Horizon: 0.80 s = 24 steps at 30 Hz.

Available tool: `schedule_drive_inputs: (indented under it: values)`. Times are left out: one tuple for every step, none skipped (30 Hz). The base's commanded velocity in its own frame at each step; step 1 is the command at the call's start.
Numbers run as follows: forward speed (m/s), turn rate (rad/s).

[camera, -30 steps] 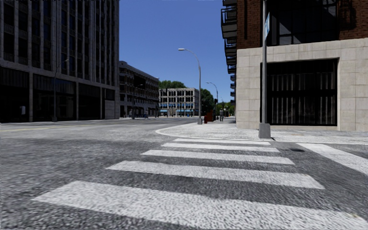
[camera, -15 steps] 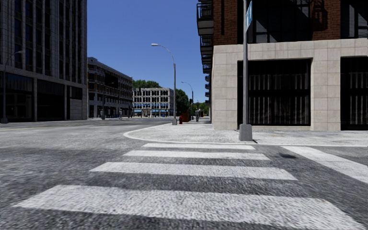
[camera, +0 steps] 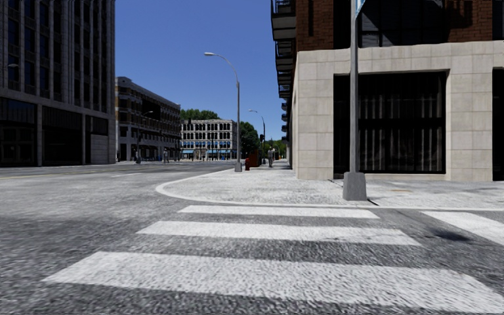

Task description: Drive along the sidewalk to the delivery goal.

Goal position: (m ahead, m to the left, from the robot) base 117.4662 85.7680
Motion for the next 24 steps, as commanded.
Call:
schedule_drive_inputs:
  values:
    - [2.0, 0.0]
    - [2.0, 0.0]
    - [2.0, 0.0]
    - [2.0, 0.0]
    - [2.0, -0.04]
    - [2.0, -0.1]
    - [2.0, -0.1]
    - [2.0, -0.16]
    - [2.0, -0.18]
    - [2.0, -0.19]
    - [2.0, -0.19]
    - [2.0, -0.2]
    - [2.0, -0.2]
    - [2.0, -0.23]
    - [2.0, -0.25]
    - [2.0, -0.26]
    - [2.0, -0.26]
    - [2.0, -0.26]
    - [2.0, -0.28]
    - [2.0, -0.35]
    - [2.0, -0.38]
    - [2.0, -0.39]
    - [2.0, -0.4]
    - [2.0, -0.4]
